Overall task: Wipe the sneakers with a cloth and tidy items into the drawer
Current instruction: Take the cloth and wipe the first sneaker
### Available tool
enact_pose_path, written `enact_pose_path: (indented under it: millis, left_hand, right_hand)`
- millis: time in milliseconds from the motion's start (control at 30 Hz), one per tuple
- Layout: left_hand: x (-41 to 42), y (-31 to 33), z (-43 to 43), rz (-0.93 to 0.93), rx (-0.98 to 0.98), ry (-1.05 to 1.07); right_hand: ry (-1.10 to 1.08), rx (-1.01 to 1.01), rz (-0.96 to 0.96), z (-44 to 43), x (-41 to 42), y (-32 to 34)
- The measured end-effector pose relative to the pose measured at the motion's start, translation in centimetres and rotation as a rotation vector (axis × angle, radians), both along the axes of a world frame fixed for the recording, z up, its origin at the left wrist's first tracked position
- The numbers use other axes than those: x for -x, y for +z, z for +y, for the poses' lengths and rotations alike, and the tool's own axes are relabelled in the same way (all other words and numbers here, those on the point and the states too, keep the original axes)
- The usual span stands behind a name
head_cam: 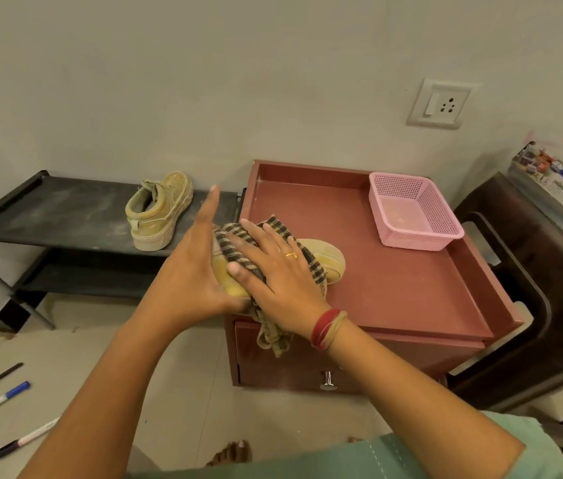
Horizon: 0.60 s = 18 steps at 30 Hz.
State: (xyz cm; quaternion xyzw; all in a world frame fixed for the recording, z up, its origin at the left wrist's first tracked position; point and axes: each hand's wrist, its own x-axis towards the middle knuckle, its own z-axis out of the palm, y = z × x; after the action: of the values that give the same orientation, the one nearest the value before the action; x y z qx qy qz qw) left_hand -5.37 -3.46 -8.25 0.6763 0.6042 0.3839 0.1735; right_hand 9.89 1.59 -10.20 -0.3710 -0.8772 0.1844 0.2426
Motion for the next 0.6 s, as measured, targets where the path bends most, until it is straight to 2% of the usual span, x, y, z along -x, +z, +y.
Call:
enact_pose_path:
  millis: [267,433,533,600]
  left_hand:
    - [-0.2,0.5,0.0,0.083,0.047,0.030]
    - [-0.3,0.6,0.0,0.070,0.065,0.044]
    - [-0.2,0.7,0.2,0.039,0.086,0.060]
    - [-0.1,0.7,0.4,0.026,0.095,0.064]
  right_hand:
    - [-0.142,-0.008,-0.029,1.2,-4.6,-1.9]
    - [-0.271,0.008,-0.018,2.0,-6.9,-3.8]
    - [-0.419,0.201,-0.007,4.0,-9.2,-5.1]
    - [-0.499,0.407,0.130,5.4,-10.1,-4.6]
